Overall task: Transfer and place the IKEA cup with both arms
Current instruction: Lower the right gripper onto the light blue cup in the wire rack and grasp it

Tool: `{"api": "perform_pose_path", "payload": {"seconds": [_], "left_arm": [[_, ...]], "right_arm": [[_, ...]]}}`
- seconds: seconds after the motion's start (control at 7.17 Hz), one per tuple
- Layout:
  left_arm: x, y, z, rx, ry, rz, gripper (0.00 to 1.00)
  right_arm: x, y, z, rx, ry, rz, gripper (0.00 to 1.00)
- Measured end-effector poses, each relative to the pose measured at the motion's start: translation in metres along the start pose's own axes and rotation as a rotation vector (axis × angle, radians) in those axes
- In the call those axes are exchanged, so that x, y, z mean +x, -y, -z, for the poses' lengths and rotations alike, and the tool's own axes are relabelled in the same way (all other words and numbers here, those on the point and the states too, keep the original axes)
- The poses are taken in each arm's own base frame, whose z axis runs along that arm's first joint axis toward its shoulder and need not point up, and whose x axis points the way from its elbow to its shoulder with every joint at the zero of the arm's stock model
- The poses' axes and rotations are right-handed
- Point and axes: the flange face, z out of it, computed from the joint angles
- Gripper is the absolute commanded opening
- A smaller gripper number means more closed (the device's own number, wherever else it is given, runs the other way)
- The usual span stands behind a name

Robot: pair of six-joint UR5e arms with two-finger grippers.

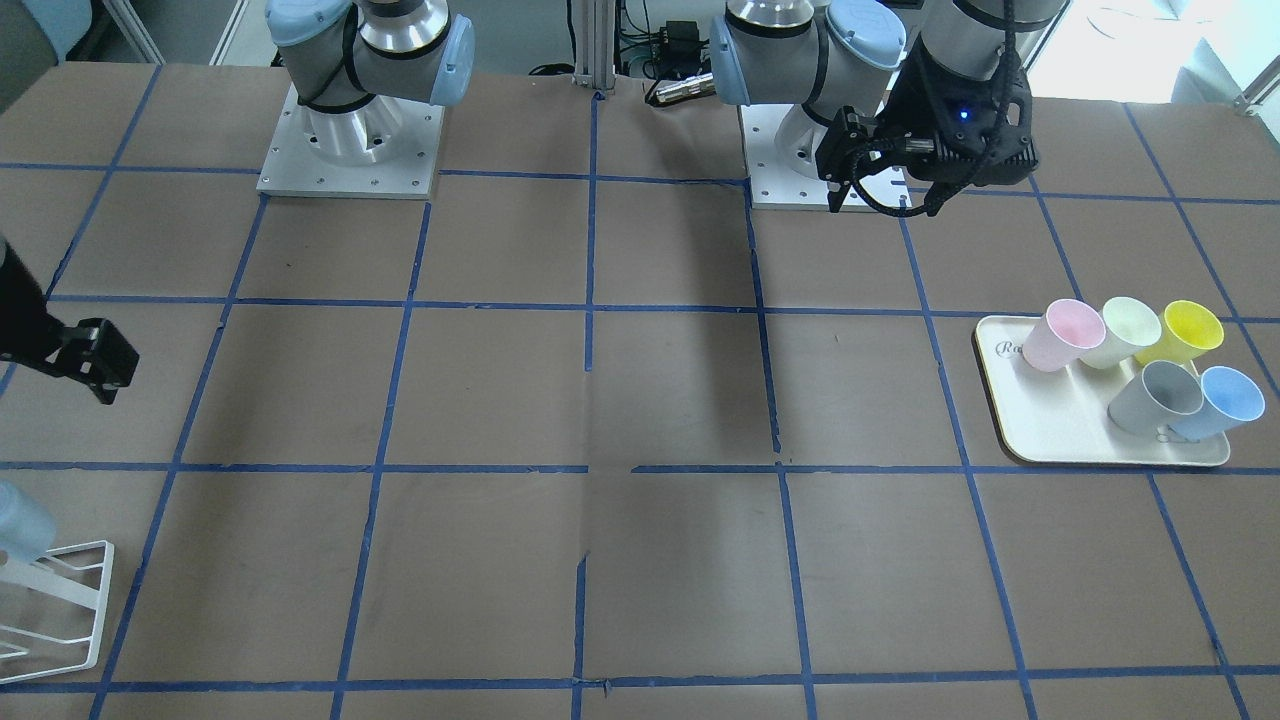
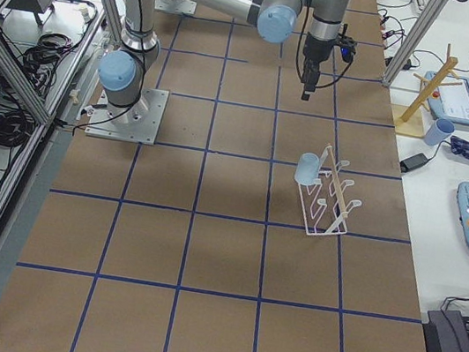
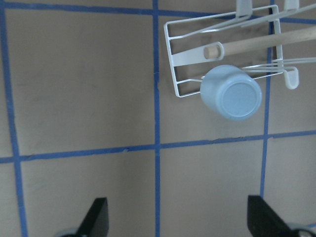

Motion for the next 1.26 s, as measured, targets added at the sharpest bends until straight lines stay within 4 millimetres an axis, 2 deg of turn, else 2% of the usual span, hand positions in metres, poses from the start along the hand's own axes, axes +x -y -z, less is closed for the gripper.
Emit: {"api": "perform_pose_path", "payload": {"seconds": [0.14, 0.28, 0.56, 0.84, 1.12, 1.26], "left_arm": [[0.001, -0.002, 0.001, 0.003, 0.000, -0.002, 1.00], [0.002, -0.005, 0.002, 0.004, 0.000, -0.003, 1.00], [0.002, -0.010, 0.000, -0.004, -0.001, -0.004, 1.00], [0.002, -0.008, -0.003, -0.013, -0.001, -0.002, 1.00], [0.002, -0.006, -0.006, -0.019, -0.002, -0.001, 1.00], [0.002, -0.005, -0.006, -0.019, -0.003, 0.000, 1.00]], "right_arm": [[0.025, 0.015, -0.035, -0.010, -0.014, 0.011, 1.00], [0.040, 0.026, -0.069, -0.007, -0.023, 0.017, 1.00], [0.046, 0.036, -0.114, 0.022, -0.043, 0.042, 1.00], [0.043, 0.041, -0.142, 0.040, -0.058, 0.125, 1.00], [0.047, 0.048, -0.151, 0.061, -0.107, 0.188, 1.00], [0.050, 0.050, -0.150, 0.060, -0.129, 0.199, 1.00]]}}
